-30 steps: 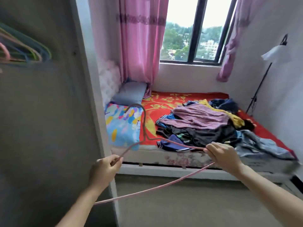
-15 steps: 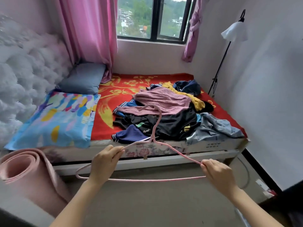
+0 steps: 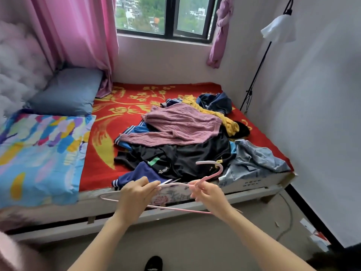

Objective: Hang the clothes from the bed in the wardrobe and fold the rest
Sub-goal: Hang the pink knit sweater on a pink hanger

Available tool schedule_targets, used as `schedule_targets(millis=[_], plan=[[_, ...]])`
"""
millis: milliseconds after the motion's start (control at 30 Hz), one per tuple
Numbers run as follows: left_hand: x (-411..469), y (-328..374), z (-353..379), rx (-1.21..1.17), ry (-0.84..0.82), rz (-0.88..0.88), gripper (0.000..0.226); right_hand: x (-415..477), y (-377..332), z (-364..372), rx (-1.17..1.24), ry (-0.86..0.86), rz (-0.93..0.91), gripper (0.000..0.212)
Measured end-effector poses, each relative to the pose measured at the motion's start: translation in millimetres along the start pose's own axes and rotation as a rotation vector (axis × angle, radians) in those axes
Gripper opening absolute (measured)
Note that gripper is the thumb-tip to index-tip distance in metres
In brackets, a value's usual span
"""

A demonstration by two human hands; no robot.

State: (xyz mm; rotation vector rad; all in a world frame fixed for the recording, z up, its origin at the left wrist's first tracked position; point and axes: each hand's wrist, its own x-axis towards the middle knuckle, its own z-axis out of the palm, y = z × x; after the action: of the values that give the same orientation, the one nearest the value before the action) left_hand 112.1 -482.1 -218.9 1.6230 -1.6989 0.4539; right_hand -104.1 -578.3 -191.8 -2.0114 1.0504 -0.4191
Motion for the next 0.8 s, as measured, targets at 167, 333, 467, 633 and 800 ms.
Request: schedule_targets(millis=[167,333,467,633,800], plan=[[66,-59,55,-0.077,-0.036,-0.012,0.061,91,-6,-18,0.108,-0.038,0.201,0.021],[122,-80,108,-0.078,-0.224,-0.171,0.053,139,12,-39,0.156,0.106,0.358,0.019],[137,-79,145,-0.149,-0.314,-0.24,0.06,146,47,-63,0.149,0.259,0.497,0.018],[143,-81,182,-0.235,-0.455,-0.46,0.048,154,98,-103,0.07,0.385,0.674,0.02],[172,-92,211,-0.24,-0.451,-0.545,0.042,176,141,-143,0.007,0.393,0.72,0.019]])
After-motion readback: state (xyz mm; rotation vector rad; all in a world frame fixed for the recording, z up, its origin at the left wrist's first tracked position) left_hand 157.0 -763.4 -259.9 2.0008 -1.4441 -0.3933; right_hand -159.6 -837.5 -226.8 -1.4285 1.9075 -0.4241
